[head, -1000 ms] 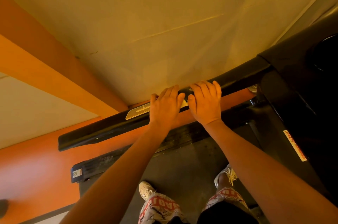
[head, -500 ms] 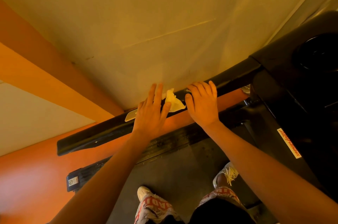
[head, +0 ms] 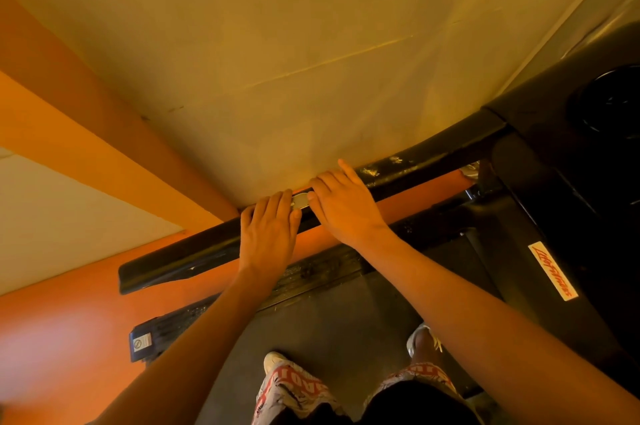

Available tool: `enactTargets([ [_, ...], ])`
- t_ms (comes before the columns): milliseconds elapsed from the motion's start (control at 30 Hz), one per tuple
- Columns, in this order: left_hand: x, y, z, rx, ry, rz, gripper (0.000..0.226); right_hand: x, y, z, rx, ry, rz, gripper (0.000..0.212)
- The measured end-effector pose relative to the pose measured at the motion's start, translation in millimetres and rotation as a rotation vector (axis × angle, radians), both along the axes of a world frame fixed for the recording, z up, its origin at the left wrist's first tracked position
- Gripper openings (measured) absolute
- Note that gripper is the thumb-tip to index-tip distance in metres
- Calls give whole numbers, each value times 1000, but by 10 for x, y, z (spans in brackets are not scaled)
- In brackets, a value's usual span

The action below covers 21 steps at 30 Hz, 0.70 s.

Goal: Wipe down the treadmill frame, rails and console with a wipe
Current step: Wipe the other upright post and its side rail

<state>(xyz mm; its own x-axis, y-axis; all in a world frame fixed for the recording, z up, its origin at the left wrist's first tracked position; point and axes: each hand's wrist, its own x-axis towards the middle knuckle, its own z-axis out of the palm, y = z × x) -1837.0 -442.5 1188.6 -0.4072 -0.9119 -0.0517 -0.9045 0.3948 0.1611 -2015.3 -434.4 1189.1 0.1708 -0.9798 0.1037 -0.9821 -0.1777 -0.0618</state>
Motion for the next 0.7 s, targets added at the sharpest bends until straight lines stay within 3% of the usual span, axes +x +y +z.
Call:
enactTargets([
  [233,-21,96,-124,-36,34,52,54,-225,45,88,10,67,-95,65],
  [367,-19,158,-174,-30,-3,45,56,93,58,85,29,33,-211,64],
  [600,61,254,-296,-83,9,26,51,-67,101,53,27,83,-33,57],
  [700,125,281,-317,-90,20,23,54,-231,136,53,-6,85,-63,57],
])
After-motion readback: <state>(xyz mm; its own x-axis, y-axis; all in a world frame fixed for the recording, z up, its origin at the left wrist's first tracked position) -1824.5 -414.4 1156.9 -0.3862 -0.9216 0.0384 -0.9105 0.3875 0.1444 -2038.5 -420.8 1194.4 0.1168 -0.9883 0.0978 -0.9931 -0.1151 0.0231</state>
